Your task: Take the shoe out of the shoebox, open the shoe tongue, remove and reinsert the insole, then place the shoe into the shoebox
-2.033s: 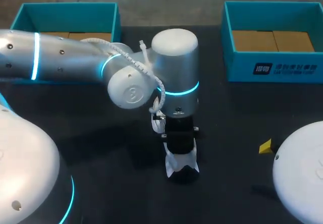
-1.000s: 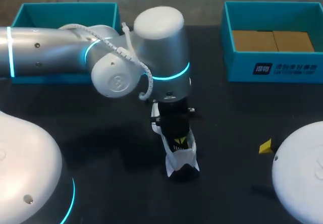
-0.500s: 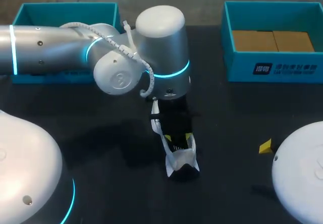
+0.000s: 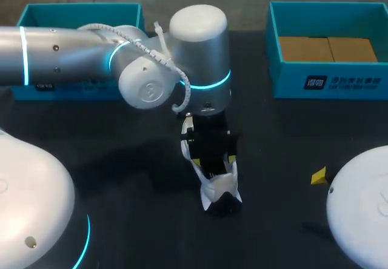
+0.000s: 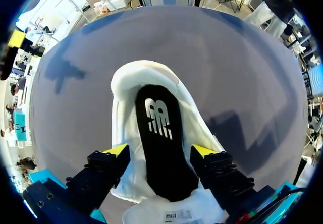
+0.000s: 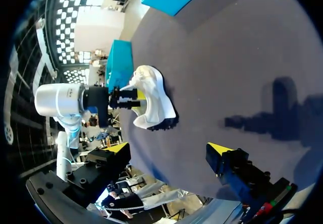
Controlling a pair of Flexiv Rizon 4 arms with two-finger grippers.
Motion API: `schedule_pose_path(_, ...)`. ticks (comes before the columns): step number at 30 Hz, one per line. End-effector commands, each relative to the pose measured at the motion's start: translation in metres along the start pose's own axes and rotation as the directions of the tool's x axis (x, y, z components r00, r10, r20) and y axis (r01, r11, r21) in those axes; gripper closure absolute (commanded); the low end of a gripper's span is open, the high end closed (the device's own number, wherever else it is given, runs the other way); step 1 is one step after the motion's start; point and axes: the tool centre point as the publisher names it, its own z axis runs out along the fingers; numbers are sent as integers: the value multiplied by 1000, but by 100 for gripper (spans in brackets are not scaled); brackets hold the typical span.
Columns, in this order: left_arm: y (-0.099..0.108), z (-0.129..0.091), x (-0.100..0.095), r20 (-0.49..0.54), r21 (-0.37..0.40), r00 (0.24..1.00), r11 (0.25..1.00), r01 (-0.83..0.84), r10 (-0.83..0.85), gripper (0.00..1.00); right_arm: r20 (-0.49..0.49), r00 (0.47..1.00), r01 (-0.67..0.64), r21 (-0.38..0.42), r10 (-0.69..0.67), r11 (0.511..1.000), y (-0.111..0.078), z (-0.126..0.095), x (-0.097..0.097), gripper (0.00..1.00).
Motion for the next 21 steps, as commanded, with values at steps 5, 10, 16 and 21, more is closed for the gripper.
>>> schedule_pose_path(5,4,-10,7,15,1,1000,1000,16,-16,7,2,1000,0,-5,0,1000,-2,-1,1,0)
schedule_pose_path(10,5,-10,9,19,8,999,1000,30,-31,9,2,1000,0,-5,0,1000,-2,-1,1,0)
schedule_pose_path(16,9,-10,13,24,23,997,997,75,-75,9,2,1000,0,-5,0,1000,-2,-1,1,0)
schedule_pose_path(21,11,-9,13,13,32,994,994,104,-104,8,2,1000,0,-5,0,1000,-2,-1,1,0)
